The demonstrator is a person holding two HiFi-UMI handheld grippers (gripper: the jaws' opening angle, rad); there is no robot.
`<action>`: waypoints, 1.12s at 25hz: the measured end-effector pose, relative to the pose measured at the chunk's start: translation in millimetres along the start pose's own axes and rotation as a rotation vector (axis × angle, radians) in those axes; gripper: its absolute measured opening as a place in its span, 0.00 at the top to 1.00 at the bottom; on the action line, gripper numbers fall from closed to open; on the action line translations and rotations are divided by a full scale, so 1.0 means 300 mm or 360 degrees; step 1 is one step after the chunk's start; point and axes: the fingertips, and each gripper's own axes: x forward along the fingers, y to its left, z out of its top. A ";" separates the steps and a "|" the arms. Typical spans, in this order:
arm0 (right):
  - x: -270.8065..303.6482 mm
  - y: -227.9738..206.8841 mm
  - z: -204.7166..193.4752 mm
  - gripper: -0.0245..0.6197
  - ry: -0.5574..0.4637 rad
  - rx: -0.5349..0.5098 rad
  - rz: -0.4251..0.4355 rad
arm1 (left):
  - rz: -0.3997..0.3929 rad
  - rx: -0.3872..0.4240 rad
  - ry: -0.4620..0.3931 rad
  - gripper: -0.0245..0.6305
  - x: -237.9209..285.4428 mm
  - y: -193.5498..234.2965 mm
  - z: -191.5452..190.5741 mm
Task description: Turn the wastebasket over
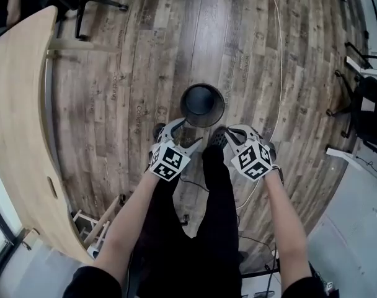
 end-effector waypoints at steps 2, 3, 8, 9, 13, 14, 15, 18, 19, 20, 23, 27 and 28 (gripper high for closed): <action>-0.108 -0.025 0.060 0.89 -0.0075 0.0102 -0.0070 | 0.0047 0.0009 -0.0088 0.49 -0.087 0.007 0.126; -0.161 -0.033 0.089 0.90 -0.0115 0.0151 -0.0098 | 0.0070 0.0013 -0.0138 0.53 -0.135 0.009 0.190; -0.413 -0.082 0.263 0.91 -0.0390 0.0363 -0.0239 | 0.0160 0.0029 -0.0367 0.74 -0.337 0.030 0.466; -0.453 -0.092 0.293 0.91 -0.0438 0.0388 -0.0267 | 0.0172 0.0037 -0.0394 0.79 -0.369 0.037 0.505; -0.582 -0.094 0.379 0.91 -0.0555 0.0472 -0.0323 | 0.0166 0.0035 -0.0499 0.90 -0.499 0.029 0.631; -0.615 -0.091 0.402 0.91 -0.0589 0.0499 -0.0329 | 0.0161 0.0036 -0.0520 0.91 -0.529 0.024 0.662; -0.647 -0.088 0.426 0.91 -0.0628 0.0523 -0.0334 | 0.0157 0.0032 -0.0539 0.92 -0.559 0.018 0.689; -0.743 -0.080 0.484 0.91 -0.0734 0.0559 -0.0374 | 0.0126 -0.0014 -0.0599 0.93 -0.643 -0.006 0.760; -0.776 -0.080 0.501 0.91 -0.0767 0.0567 -0.0392 | 0.0115 -0.0029 -0.0623 0.94 -0.671 -0.015 0.785; -0.810 -0.082 0.521 0.91 -0.0805 0.0578 -0.0408 | 0.0104 -0.0043 -0.0648 0.94 -0.700 -0.023 0.812; -0.917 -0.099 0.590 0.91 -0.0935 0.0609 -0.0467 | 0.0082 -0.0074 -0.0727 0.94 -0.791 -0.035 0.908; -1.050 -0.119 0.674 0.91 -0.1094 0.0618 -0.0544 | 0.0049 -0.0077 -0.0820 0.94 -0.894 -0.047 1.039; -1.078 -0.123 0.694 0.91 -0.1131 0.0620 -0.0557 | 0.0045 -0.0066 -0.0838 0.94 -0.916 -0.051 1.069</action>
